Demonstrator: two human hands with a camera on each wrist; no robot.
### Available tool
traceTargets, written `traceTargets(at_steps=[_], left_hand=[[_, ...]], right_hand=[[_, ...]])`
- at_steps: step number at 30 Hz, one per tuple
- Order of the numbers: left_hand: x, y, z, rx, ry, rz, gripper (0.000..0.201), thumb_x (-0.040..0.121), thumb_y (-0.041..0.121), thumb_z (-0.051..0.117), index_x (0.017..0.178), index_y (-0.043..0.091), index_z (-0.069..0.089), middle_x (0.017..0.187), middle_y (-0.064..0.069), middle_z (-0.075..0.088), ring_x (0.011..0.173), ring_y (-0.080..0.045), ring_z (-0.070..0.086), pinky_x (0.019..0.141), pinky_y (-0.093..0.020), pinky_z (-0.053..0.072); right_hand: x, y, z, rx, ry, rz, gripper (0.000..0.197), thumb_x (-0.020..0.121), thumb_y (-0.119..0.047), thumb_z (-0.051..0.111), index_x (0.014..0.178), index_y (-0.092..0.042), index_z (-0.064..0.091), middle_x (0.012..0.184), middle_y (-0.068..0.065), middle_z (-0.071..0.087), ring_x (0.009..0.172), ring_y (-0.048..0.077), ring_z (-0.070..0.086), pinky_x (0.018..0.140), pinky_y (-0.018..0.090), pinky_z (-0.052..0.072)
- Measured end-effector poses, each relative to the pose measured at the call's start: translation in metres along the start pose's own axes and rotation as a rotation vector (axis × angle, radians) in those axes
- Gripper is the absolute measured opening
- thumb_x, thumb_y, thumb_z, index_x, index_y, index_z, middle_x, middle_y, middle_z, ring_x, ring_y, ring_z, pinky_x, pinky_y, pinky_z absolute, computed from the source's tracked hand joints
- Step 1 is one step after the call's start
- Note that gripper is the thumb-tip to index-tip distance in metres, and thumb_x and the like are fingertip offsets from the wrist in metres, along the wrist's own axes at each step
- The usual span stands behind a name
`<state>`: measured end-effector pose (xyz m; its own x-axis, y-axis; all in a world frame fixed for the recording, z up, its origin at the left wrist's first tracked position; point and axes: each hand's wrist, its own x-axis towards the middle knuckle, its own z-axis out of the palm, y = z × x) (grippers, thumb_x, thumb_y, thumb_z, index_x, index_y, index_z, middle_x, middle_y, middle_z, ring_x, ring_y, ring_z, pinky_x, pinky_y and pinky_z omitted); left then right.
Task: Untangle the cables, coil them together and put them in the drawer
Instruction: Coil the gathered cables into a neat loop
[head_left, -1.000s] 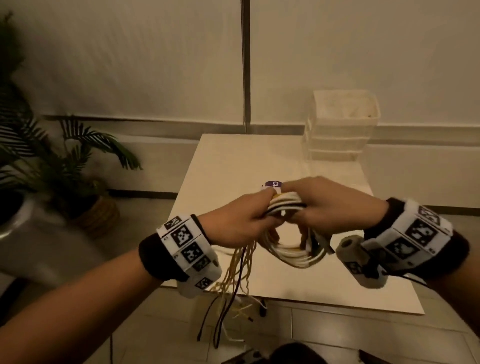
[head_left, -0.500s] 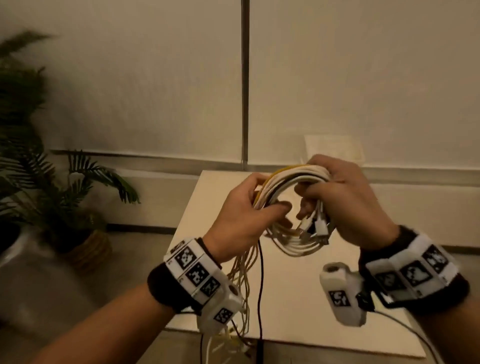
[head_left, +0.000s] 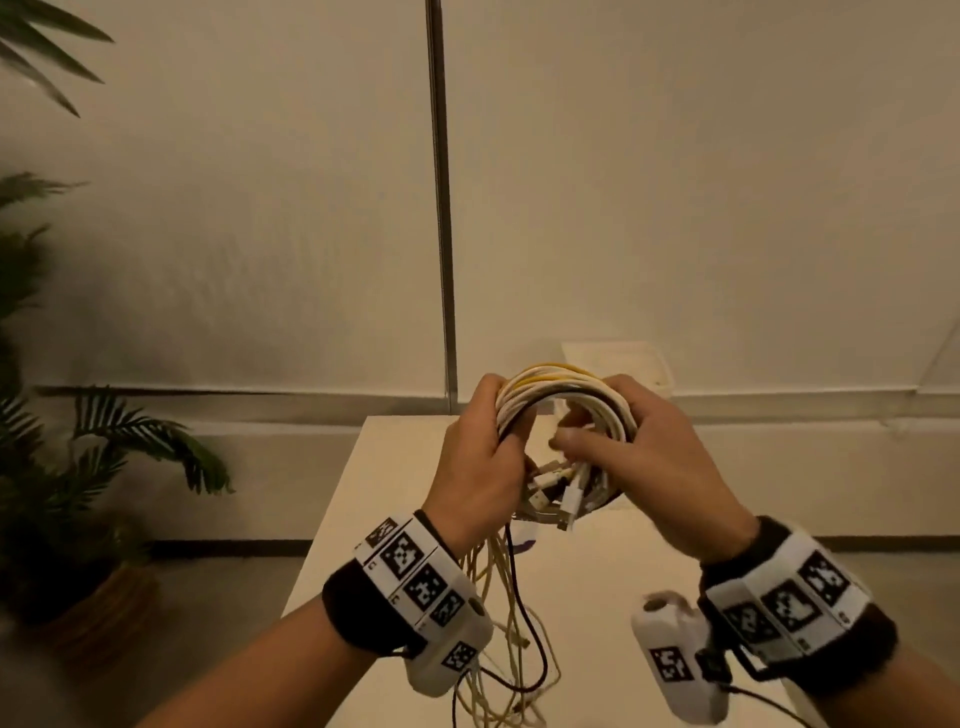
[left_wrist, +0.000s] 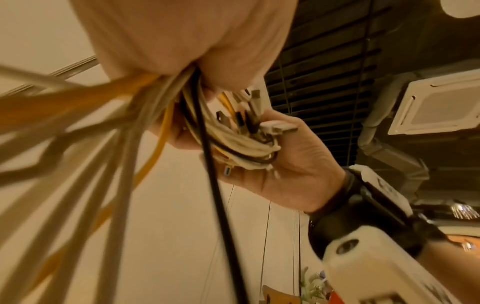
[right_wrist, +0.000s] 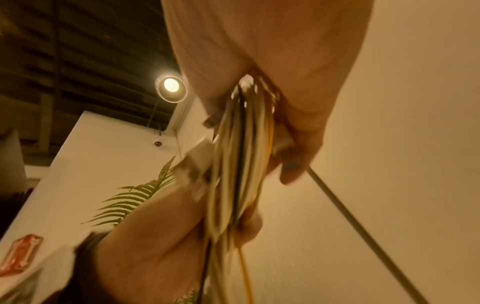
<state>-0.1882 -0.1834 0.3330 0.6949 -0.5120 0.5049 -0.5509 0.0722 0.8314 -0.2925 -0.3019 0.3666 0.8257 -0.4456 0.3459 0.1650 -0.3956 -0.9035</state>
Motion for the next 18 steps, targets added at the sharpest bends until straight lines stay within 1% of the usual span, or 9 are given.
traceTargets(at_steps=[2,4,6,8,9,11,13,16,18], left_hand=[[0.005,0.000,0.003,0.090,-0.007,0.021,0.005,0.100,0.015,0.047,0.096,0.018,0.048,0.068,0.004,0.054,0.057,-0.027,0.060,0.055,-0.050,0.052],[0.008,0.001,0.006,0.170,-0.039,0.072,0.008,0.100,0.015,0.047,0.094,0.019,0.045,0.069,0.003,0.054,0.059,-0.025,0.058,0.054,-0.040,0.048],[0.013,0.003,0.008,0.283,-0.135,0.133,0.008,0.099,0.015,0.049,0.095,0.019,0.044,0.072,0.003,0.057,0.061,-0.017,0.056,0.053,-0.030,0.042],[0.018,0.006,0.010,0.336,-0.237,0.151,0.010,0.099,0.016,0.050,0.097,0.023,0.043,0.079,0.006,0.058,0.064,-0.008,0.056,0.055,-0.022,0.039],[0.020,0.008,0.011,0.320,-0.255,0.143,0.010,0.098,0.017,0.051,0.098,0.024,0.044,0.081,0.007,0.059,0.065,-0.008,0.057,0.056,-0.022,0.042],[0.025,0.013,0.010,0.208,-0.261,0.090,0.007,0.094,0.019,0.057,0.095,0.022,0.051,0.080,0.006,0.062,0.065,-0.013,0.063,0.058,-0.036,0.054],[0.030,0.016,0.007,0.142,-0.273,0.045,0.013,0.087,0.019,0.066,0.097,0.021,0.058,0.081,0.002,0.066,0.068,-0.019,0.068,0.065,-0.046,0.059],[0.036,0.014,0.000,0.149,-0.336,-0.019,0.019,0.079,0.027,0.072,0.096,0.021,0.065,0.083,-0.004,0.070,0.077,-0.023,0.070,0.075,-0.047,0.058],[0.034,0.008,-0.003,0.044,-0.403,-0.088,0.021,0.084,0.027,0.073,0.098,0.012,0.068,0.090,-0.012,0.072,0.084,-0.028,0.070,0.080,-0.041,0.059]], right_hand=[[0.010,-0.005,-0.013,-0.160,-0.017,-0.013,0.025,0.075,-0.012,0.077,0.096,-0.020,0.065,0.083,0.003,0.071,0.075,0.022,0.069,0.069,0.041,0.060],[0.020,-0.011,-0.025,-0.308,-0.111,-0.004,0.036,0.073,-0.017,0.077,0.106,-0.024,0.062,0.087,0.000,0.071,0.076,0.016,0.069,0.074,0.041,0.059],[0.032,-0.018,-0.031,-0.554,-0.259,-0.010,0.053,0.072,-0.025,0.076,0.120,-0.027,0.054,0.098,-0.005,0.067,0.085,0.012,0.066,0.079,0.036,0.057],[0.042,-0.022,-0.030,-0.691,-0.343,-0.065,0.047,0.075,-0.023,0.071,0.120,-0.026,0.054,0.102,-0.004,0.064,0.083,0.011,0.064,0.076,0.033,0.056],[0.044,-0.023,-0.028,-0.693,-0.355,-0.087,0.040,0.077,-0.018,0.067,0.115,-0.026,0.057,0.100,-0.004,0.065,0.080,0.011,0.064,0.072,0.033,0.057],[0.046,-0.021,-0.027,-0.609,-0.292,-0.109,0.032,0.075,-0.007,0.063,0.102,-0.025,0.062,0.089,-0.004,0.066,0.071,0.008,0.062,0.062,0.033,0.054],[0.048,-0.016,-0.031,-0.457,-0.167,-0.107,0.032,0.066,0.000,0.063,0.088,-0.023,0.066,0.070,-0.008,0.066,0.055,0.002,0.057,0.051,0.028,0.044],[0.053,-0.009,-0.040,-0.200,-0.001,-0.074,0.022,0.058,-0.002,0.061,0.073,-0.017,0.065,0.046,-0.013,0.055,0.041,0.003,0.046,0.052,0.027,0.035],[0.057,-0.006,-0.043,-0.082,0.074,-0.056,0.019,0.053,-0.007,0.058,0.070,-0.015,0.064,0.042,-0.010,0.050,0.039,0.008,0.041,0.051,0.030,0.035]])
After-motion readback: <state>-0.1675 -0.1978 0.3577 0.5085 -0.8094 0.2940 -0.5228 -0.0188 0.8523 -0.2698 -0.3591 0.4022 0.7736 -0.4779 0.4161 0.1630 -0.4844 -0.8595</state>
